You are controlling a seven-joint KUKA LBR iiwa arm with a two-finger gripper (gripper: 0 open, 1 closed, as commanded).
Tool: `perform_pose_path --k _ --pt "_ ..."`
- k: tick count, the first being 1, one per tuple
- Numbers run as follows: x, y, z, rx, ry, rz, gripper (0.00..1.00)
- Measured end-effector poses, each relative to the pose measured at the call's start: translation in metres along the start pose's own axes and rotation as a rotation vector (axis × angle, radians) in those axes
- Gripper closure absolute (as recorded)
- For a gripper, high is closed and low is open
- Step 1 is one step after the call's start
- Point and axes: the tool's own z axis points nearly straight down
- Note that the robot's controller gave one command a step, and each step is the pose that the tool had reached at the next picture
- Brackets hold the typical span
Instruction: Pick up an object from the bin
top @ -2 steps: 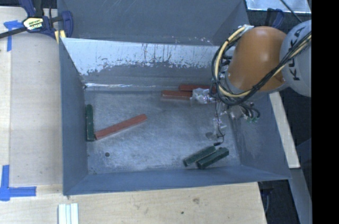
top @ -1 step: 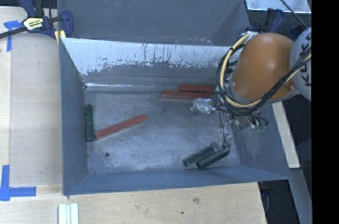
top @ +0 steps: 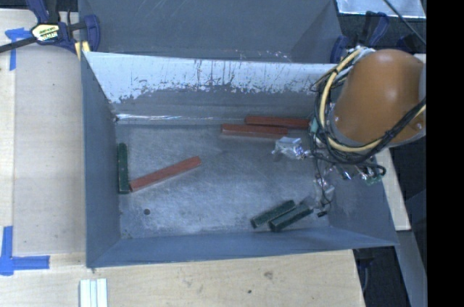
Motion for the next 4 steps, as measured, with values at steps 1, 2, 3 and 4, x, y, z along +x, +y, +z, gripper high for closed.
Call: perform_pose_path --k 1,2,3,4 --pt "0.004 0.013 0.061 -0.004 0.006 -0.184 0.00" --pt "0.012 0.021 0.087 -0.004 0.005 -0.567 1.00" --pt "0.012 0.021 0.087 -0.004 0.005 -0.567 1.00" --pt "-0.022 -0.002 -0.069 -0.008 0.005 -0.592 1.00"
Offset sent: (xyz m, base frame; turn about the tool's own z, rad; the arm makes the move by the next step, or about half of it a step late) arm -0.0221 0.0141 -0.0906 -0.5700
